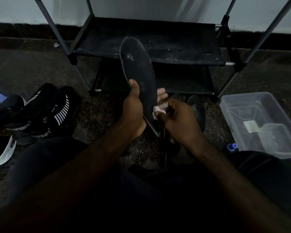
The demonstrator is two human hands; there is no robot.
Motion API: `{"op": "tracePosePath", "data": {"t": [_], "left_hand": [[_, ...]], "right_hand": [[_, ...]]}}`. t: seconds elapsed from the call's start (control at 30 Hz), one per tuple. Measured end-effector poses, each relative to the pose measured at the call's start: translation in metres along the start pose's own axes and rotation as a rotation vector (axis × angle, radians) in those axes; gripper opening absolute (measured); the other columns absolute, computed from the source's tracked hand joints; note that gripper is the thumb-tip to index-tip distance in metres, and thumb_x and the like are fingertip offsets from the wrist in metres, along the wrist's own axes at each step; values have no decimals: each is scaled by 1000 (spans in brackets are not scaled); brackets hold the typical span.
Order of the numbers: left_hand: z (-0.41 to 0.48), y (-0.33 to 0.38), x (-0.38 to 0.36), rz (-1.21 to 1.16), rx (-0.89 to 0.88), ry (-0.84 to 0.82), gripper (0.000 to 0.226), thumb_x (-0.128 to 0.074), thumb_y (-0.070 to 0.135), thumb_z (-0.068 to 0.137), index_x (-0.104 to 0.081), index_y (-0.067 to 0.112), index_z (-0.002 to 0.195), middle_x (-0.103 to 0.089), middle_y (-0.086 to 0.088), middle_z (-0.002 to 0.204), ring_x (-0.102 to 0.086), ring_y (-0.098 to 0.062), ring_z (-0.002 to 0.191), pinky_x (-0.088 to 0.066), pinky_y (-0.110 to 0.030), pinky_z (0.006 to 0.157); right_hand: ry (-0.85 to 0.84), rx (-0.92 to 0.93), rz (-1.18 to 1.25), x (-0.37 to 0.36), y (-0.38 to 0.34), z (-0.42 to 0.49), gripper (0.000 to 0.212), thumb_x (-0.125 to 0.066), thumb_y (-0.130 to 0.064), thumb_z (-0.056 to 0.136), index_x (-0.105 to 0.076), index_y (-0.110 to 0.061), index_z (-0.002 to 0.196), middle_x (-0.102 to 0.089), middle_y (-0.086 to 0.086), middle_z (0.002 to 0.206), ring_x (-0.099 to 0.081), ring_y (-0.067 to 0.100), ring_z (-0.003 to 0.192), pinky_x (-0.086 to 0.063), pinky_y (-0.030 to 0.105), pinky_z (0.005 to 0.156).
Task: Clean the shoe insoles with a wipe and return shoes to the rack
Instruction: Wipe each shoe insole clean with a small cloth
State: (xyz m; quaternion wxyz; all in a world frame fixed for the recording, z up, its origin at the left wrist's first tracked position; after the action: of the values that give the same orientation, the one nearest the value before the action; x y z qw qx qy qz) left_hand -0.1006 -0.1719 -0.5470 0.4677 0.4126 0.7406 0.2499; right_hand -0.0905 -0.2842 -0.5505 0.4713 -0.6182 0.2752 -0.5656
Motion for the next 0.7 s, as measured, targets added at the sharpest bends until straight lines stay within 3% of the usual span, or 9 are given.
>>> {"op": "tracePosePath", "data": {"t": [0.17, 0.3, 0.4, 0.5, 0.57, 0.63, 0.7], "left_hand": [[-1, -4, 2, 9, 28, 13, 95, -8, 72, 91, -52, -2, 132, -56, -23, 133, -62, -23, 109, -57, -34, 75], [1, -9, -1, 16, -13, 7, 86, -12, 67, 94, -62, -1, 111, -66, -24, 114, -67, -28, 98, -58, -33, 81], [3, -16, -1, 44, -15, 11, 82, -18, 66, 95, -70, 2, 93, -73, -16, 92, -72, -22, 85, -59, -28, 75], [5, -20, 2, 32, 21, 6, 88, -17, 70, 92, -72, 2, 97, -74, -15, 90, -72, -22, 85, -58, -31, 77], [7, -19, 3, -13, -8, 24, 85, -17, 70, 92, -74, 7, 93, -73, -16, 94, -71, -25, 89, -55, -34, 84], [8, -20, 3, 20, -29, 63, 83, -20, 71, 90, -69, 7, 106, -71, -19, 105, -68, -28, 97, -54, -36, 86], [8, -21, 5, 76, -60, 119, 79, -23, 69, 92, -67, 5, 109, -71, -18, 105, -71, -23, 88, -56, -31, 76]], "right_hand": [[-193, 79, 224, -12, -18, -12, 5, -70, -7, 88, -71, -6, 93, -74, 4, 86, -71, 15, 82, -59, 31, 77], [75, 10, 163, 4, -4, 1, 8, -70, -10, 89, -68, -17, 89, -70, -13, 83, -68, -1, 79, -53, 21, 75], [7, 56, 164, -2, -9, -5, 9, -71, -10, 88, -69, -18, 91, -71, -8, 84, -68, 6, 79, -56, 26, 74], [-80, 88, 187, -8, -15, -9, 10, -71, -9, 87, -70, -18, 92, -73, -2, 85, -69, 12, 76, -58, 31, 73], [60, 86, 82, 2, -7, -1, 4, -71, -15, 88, -70, -15, 92, -74, -2, 88, -70, 12, 81, -59, 39, 77], [190, 112, -71, 13, -5, 1, 6, -70, -17, 88, -71, -13, 92, -74, -2, 88, -70, 11, 81, -58, 42, 75], [155, 137, -3, 9, -11, -3, 3, -71, -15, 88, -71, -15, 91, -74, -6, 87, -69, 6, 80, -59, 35, 75]]}}
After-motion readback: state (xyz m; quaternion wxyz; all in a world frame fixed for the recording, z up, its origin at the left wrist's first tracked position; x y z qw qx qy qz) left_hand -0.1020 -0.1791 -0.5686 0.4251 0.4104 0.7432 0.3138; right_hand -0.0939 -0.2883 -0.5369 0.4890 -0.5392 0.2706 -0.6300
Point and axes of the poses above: each hand's wrist, its own z-axis towards the middle knuckle, its own x-axis out of the back of the hand, y = z × x, the point moved 5 cm from there along z, towards the middle knuckle
